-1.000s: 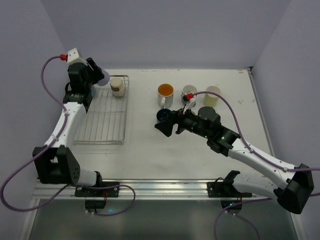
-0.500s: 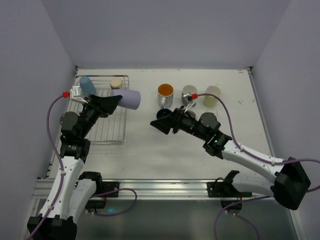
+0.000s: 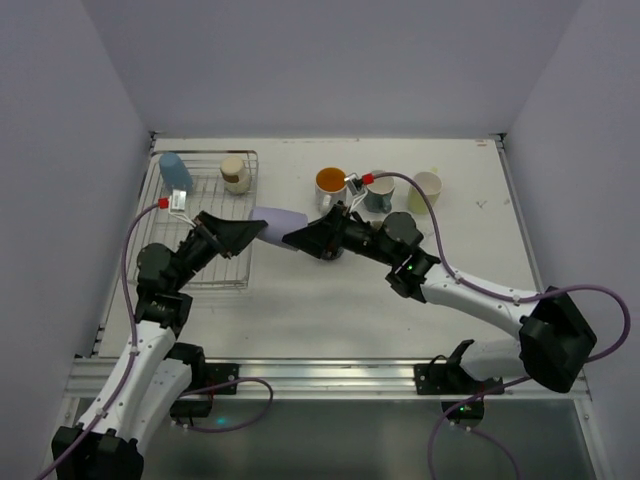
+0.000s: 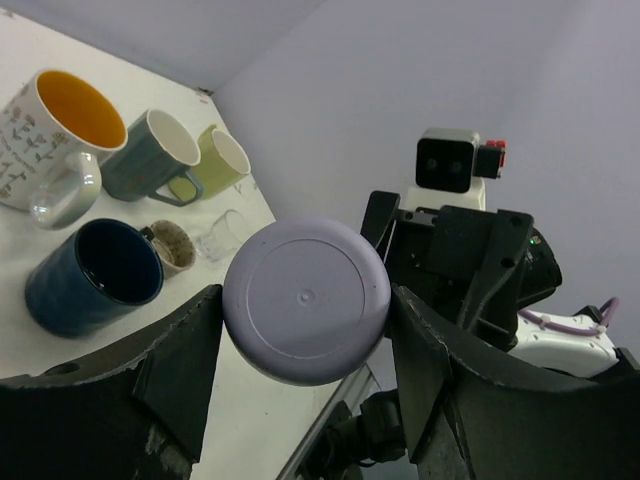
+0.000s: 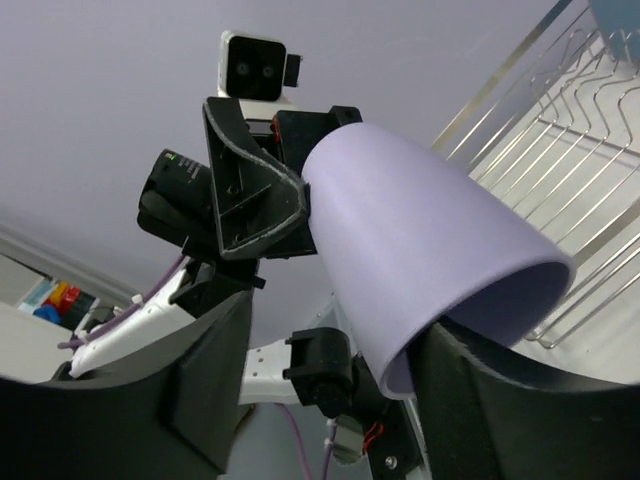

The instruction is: Unload the cups from the dish rack

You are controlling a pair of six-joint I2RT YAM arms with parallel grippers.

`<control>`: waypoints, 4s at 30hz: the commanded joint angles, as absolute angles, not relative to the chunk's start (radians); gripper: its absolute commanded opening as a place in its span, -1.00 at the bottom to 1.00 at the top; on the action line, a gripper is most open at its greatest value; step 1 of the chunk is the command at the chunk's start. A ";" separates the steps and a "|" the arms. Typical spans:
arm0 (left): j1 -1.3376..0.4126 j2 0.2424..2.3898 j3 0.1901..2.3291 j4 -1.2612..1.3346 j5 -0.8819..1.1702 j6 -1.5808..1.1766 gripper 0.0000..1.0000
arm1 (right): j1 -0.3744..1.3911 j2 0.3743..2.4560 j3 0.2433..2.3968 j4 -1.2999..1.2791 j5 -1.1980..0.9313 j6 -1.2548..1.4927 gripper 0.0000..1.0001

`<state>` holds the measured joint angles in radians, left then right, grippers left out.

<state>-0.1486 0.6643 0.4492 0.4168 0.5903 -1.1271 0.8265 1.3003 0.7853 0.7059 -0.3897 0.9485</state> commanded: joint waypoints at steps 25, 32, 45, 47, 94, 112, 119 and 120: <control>-0.181 0.577 0.712 -0.365 -0.064 -0.334 1.00 | 0.958 1.406 1.139 -0.668 0.039 0.384 -1.00; -0.181 0.597 0.672 -0.359 -0.113 -0.327 1.00 | 1.051 1.612 1.258 -0.729 0.175 0.367 -0.99; -0.179 0.702 0.799 -0.365 -0.143 -0.336 0.99 | 1.098 1.675 1.325 -0.752 0.213 0.328 -0.08; -0.179 0.741 0.824 -0.345 -0.146 -0.351 0.99 | 1.098 1.655 1.324 -0.736 0.213 0.324 -0.03; 0.193 1.999 1.531 0.032 -0.161 -0.209 0.52 | 1.098 1.003 0.761 -0.112 0.137 0.341 0.70; 0.190 1.548 1.215 0.114 -0.005 -0.500 -0.62 | 1.097 1.040 0.923 -0.015 0.103 0.554 0.81; 0.184 1.141 0.819 0.207 0.266 -0.779 -0.72 | 1.095 1.026 0.922 0.084 0.075 0.641 0.78; 0.178 1.096 0.768 0.262 0.312 -0.816 -0.72 | 1.095 1.026 0.925 0.098 0.075 0.655 0.74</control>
